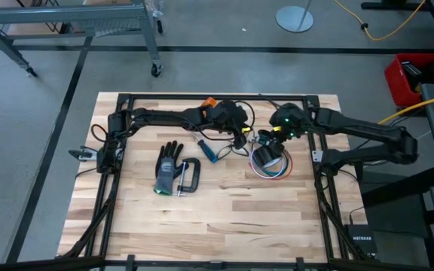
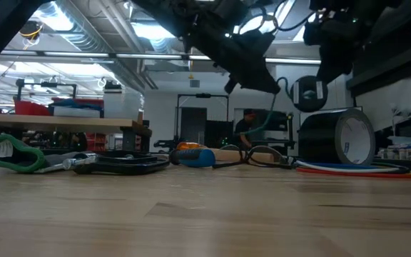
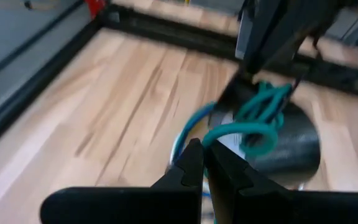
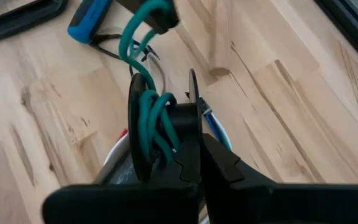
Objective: Coil cords
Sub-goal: Coil the green wire onto the spool
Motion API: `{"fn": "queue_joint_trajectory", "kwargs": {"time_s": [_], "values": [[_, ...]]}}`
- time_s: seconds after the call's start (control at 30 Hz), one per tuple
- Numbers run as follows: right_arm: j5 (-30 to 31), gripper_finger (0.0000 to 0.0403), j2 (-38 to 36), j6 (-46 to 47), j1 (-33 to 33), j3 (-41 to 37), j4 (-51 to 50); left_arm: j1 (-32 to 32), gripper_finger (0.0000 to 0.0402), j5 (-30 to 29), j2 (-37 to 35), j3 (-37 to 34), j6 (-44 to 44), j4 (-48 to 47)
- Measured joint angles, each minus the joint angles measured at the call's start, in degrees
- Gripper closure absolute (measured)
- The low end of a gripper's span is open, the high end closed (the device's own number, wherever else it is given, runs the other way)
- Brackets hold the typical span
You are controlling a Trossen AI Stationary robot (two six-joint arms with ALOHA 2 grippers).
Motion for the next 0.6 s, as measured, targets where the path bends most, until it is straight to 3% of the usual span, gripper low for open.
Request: {"fn": "queue_joint_trajectory", "kwargs": {"time_s": [0.33,0.47,0.6], "values": [[0.1,0.0402,1.1,1.7,0.0,0.0,1.1,2.0,0.0401,0.5,0.0,5.6,-2.0,-23.8],[0.1,0.0402,1.1,2.1,0.0,0.0,1.7,3.3,0.0401,4.2,0.0,7.2,-4.0,-31.2],[0.1,0.0402,1.1,2.7,0.0,0.0,3.5,4.2,0.0401,8.6,0.0,7.3,-5.8,-32.9]]}}
